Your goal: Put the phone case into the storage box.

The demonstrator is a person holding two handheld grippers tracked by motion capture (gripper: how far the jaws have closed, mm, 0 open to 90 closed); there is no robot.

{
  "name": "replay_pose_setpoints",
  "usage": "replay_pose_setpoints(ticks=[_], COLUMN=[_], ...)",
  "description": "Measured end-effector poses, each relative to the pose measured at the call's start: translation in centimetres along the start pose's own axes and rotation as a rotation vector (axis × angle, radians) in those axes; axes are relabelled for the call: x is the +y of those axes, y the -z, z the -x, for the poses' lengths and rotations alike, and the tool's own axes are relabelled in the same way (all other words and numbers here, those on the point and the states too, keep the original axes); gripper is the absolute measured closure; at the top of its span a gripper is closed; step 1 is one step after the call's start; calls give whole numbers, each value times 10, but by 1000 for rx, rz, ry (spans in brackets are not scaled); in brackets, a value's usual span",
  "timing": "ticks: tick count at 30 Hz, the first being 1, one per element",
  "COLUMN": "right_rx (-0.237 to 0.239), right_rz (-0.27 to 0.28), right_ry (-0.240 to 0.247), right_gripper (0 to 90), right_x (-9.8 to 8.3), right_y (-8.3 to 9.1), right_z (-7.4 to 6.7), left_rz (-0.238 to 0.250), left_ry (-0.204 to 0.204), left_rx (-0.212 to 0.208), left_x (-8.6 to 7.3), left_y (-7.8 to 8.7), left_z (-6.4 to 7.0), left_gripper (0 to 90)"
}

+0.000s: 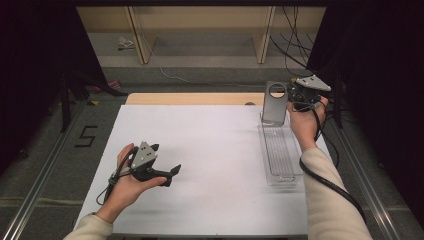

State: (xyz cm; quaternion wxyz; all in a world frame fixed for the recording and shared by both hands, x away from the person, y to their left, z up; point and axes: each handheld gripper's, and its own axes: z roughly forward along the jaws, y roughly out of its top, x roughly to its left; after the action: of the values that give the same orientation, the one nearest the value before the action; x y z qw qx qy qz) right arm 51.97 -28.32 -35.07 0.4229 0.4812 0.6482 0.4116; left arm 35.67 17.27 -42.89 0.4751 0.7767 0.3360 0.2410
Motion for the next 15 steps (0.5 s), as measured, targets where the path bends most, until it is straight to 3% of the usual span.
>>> replay_pose_setpoints(ticks=[15], right_rx=[1], right_rz=[-14], right_ry=[-2], right_gripper=[839], right_x=[-3], right_y=[-5], right_z=[0], left_rz=[-1], left_ry=[0], left_rx=[-1], left_x=[0], left_y=[0], left_z=[0], left_gripper=[11])
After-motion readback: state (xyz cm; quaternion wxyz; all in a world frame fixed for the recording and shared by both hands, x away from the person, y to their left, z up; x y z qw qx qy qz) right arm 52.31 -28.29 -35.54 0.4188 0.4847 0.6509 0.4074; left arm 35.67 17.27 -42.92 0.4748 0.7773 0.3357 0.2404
